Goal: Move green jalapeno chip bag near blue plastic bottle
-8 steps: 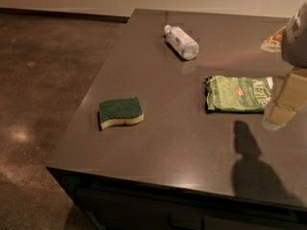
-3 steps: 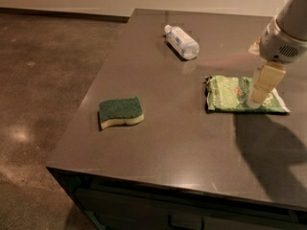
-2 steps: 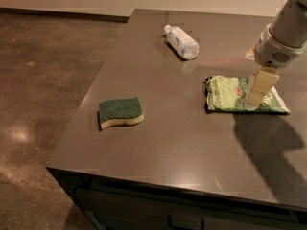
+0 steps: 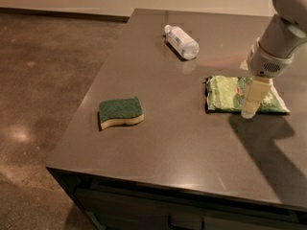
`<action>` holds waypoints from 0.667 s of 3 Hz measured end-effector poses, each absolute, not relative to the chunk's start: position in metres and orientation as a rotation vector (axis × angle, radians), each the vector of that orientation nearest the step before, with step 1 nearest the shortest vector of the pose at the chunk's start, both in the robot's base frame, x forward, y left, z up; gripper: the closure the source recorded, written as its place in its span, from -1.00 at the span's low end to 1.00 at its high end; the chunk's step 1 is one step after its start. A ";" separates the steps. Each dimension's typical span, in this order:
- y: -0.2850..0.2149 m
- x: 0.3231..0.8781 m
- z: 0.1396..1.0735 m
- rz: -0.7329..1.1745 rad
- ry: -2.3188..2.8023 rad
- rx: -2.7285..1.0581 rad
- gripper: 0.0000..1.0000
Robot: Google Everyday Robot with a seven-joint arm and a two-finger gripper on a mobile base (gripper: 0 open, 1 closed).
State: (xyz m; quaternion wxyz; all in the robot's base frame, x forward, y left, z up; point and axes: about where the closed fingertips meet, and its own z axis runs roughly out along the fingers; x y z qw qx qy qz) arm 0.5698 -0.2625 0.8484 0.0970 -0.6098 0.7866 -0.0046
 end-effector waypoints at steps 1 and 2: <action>-0.262 0.566 0.836 -0.005 2.339 -1.840 -1.00; -0.261 0.567 0.831 0.005 2.344 -1.862 -0.68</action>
Offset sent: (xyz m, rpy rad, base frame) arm -0.0022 0.0014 -0.0187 -0.0275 0.0638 0.0347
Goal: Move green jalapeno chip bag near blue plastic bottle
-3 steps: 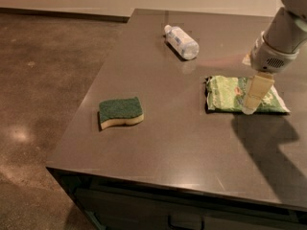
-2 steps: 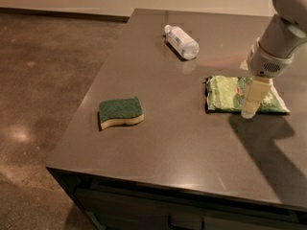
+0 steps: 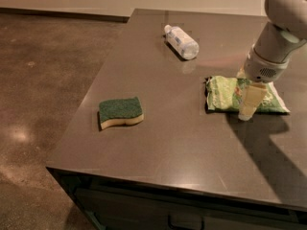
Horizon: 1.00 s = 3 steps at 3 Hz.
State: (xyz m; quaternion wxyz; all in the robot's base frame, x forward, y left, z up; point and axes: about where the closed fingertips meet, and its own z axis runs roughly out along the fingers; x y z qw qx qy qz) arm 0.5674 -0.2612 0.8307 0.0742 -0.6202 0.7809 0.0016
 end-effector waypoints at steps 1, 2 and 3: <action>-0.260 0.572 0.834 0.007 2.346 -1.860 -0.22; -0.256 0.584 0.845 -0.003 2.334 -1.850 0.23; -0.247 0.601 0.862 -0.023 2.317 -1.826 0.72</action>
Offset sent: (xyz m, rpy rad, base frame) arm 0.0303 0.0116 0.0350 0.0094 -0.0340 -0.0056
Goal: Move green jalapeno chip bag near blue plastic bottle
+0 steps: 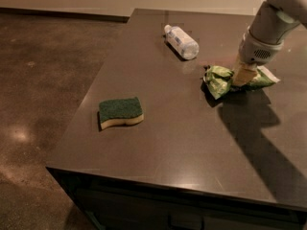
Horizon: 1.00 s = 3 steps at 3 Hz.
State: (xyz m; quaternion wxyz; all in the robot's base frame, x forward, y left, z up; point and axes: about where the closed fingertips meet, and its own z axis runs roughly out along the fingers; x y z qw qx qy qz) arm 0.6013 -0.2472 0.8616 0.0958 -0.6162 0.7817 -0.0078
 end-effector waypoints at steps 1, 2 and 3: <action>-0.238 0.616 0.874 -0.037 2.302 -1.809 1.00; -0.222 0.643 0.886 -0.037 2.294 -1.776 1.00; -0.208 0.665 0.892 -0.027 2.287 -1.744 1.00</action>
Offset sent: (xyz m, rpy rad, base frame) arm 0.0717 0.0424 0.0471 0.0452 -0.0538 -0.0396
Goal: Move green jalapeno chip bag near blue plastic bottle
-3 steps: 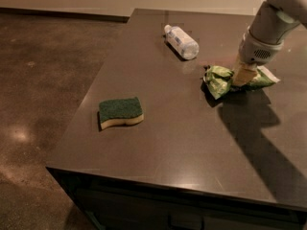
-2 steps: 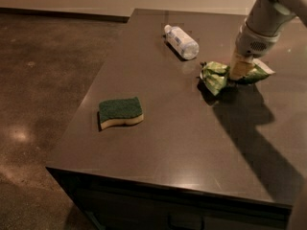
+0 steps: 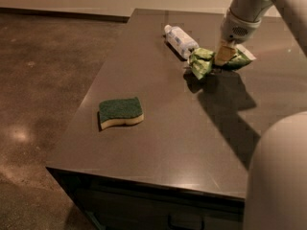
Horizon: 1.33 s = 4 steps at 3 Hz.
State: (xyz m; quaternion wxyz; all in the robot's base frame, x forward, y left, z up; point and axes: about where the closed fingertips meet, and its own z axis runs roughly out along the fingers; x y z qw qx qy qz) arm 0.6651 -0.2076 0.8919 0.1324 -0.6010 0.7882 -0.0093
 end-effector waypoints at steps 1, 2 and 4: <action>-0.203 0.680 0.890 -0.035 2.293 -1.716 0.71; -0.205 0.688 0.885 -0.031 2.302 -1.703 0.25; -0.207 0.697 0.880 -0.032 2.296 -1.687 -0.68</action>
Offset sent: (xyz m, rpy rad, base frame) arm 0.0249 -0.0052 -0.0066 0.0066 0.0147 -0.0417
